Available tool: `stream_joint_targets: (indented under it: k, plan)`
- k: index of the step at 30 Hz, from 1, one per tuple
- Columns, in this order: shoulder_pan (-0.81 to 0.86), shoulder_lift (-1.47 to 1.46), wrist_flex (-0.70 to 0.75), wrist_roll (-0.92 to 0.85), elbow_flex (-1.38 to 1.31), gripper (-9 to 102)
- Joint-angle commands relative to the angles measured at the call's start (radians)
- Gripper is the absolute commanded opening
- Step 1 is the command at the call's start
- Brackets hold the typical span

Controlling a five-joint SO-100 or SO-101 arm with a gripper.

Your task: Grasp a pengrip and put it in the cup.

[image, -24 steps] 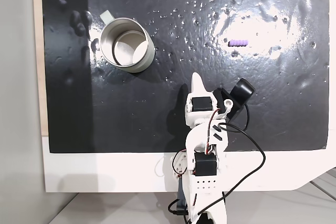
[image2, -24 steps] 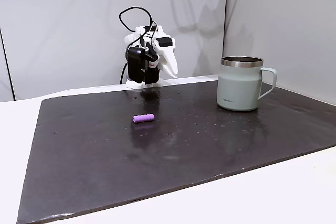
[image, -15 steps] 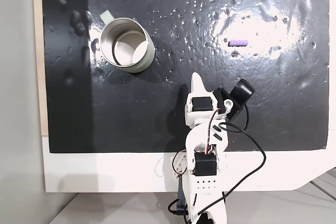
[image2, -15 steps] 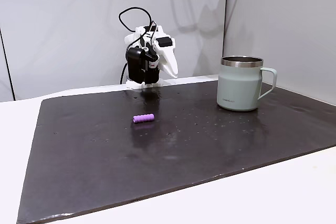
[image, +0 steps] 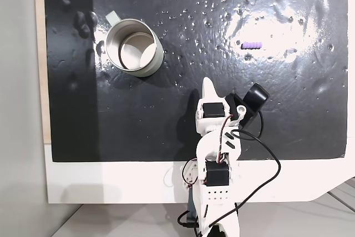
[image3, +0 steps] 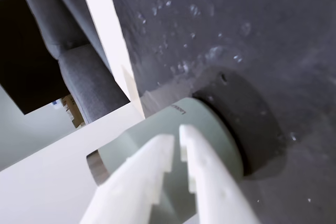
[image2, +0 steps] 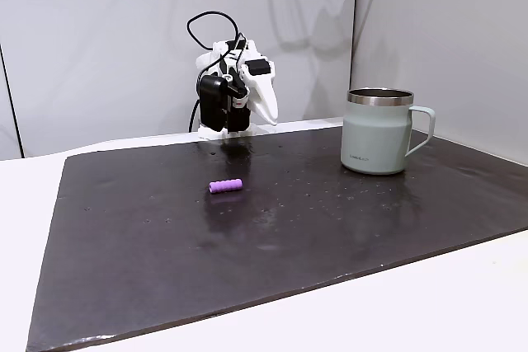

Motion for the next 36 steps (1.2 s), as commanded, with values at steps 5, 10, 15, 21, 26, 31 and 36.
stream_joint_targets:
  k: [5,10,15,21,26,31,36]
  plan:
    - [-0.003,-0.298,0.169,-0.017,-0.456,0]
    - [0.064,-0.577,0.279,-0.061,-0.759,0]
    - [0.146,-0.805,0.397,-0.094,-0.985,11]
    - [0.229,-0.996,0.466,-0.138,-1.155,20]
    - [0.293,-1.200,0.529,-0.206,-1.315,22]
    - [0.373,-1.417,0.549,-0.221,-1.486,21]
    - [0.359,-1.580,0.548,-0.256,-1.572,21]
